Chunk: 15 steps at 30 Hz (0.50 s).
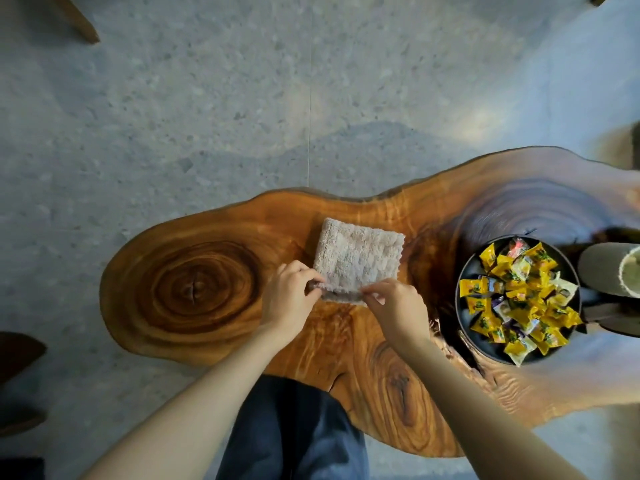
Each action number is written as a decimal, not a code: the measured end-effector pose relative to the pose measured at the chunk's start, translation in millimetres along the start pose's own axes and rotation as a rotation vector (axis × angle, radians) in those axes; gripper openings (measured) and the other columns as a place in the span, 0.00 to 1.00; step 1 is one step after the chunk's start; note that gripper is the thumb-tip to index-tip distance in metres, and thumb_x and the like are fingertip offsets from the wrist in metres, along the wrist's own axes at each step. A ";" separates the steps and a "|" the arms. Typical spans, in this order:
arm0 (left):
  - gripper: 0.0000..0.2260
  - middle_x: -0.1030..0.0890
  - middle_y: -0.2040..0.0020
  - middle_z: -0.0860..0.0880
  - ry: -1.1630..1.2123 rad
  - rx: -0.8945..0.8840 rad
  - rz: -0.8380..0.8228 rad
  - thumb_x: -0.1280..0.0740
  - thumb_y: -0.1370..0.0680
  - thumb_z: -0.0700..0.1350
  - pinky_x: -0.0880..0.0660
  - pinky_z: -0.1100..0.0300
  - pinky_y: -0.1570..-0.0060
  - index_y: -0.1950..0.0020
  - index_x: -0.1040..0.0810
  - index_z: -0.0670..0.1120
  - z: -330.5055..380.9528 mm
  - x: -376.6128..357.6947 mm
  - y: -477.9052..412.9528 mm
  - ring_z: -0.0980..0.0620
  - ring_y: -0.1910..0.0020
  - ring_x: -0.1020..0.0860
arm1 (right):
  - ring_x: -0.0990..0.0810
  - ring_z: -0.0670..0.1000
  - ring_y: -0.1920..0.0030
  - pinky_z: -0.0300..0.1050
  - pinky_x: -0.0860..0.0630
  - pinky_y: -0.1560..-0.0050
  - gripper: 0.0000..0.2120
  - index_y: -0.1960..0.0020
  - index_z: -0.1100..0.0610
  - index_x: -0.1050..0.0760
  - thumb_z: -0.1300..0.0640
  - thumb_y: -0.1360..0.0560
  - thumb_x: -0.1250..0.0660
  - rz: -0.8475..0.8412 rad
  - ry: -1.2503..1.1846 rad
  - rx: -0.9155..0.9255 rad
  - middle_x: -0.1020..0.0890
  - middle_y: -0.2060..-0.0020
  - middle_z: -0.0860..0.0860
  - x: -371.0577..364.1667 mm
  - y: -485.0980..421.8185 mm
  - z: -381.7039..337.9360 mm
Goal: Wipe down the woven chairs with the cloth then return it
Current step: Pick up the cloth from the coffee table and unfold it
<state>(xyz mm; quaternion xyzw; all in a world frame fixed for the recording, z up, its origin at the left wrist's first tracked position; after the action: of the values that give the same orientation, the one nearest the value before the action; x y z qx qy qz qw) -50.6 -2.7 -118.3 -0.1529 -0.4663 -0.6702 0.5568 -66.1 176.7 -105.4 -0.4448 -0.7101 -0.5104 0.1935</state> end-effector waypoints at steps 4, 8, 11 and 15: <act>0.05 0.25 0.51 0.55 0.136 0.032 0.041 0.31 0.25 0.46 0.29 0.65 0.59 0.49 0.18 0.51 12.4 33.0 15.5 0.55 0.51 0.26 | 0.19 0.49 0.54 0.44 0.25 0.59 0.06 0.50 0.53 0.16 0.56 0.23 0.33 0.065 -0.085 0.033 0.16 0.54 0.49 28.7 20.2 -24.0; 0.06 0.23 0.51 0.54 0.287 0.065 0.136 0.31 0.24 0.45 0.28 0.69 0.55 0.48 0.18 0.49 29.1 81.5 38.1 0.57 0.52 0.24 | 0.20 0.48 0.57 0.44 0.24 0.59 0.04 0.52 0.55 0.18 0.57 0.24 0.32 0.128 -0.158 0.153 0.18 0.57 0.47 73.0 44.6 -63.9; 0.05 0.20 0.51 0.52 0.312 0.057 0.203 0.32 0.23 0.43 0.30 0.74 0.56 0.49 0.19 0.47 43.0 121.4 60.7 0.57 0.53 0.23 | 0.22 0.47 0.58 0.43 0.25 0.58 0.04 0.52 0.55 0.20 0.59 0.23 0.34 0.140 -0.169 0.248 0.20 0.57 0.46 108.5 64.2 -97.2; 0.04 0.21 0.51 0.51 0.312 0.029 0.276 0.33 0.23 0.41 0.27 0.69 0.53 0.49 0.20 0.44 59.6 177.4 95.7 0.54 0.51 0.22 | 0.23 0.48 0.57 0.44 0.26 0.57 0.04 0.51 0.57 0.23 0.60 0.21 0.36 0.115 -0.166 0.372 0.23 0.56 0.48 147.3 91.5 -145.9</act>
<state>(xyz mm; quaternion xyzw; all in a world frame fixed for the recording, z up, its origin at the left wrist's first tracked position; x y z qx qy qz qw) -43.4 -57.1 84.6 -0.1017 -0.3585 -0.5965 0.7109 -94.3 117.5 111.6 -0.4815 -0.7792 -0.3201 0.2419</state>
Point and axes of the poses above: each hand's wrist, its own y-axis away from the middle knuckle, its own x-axis out of the back of the hand, z = x × y, the point moved 4 cm from there along -y, towards the middle knuckle
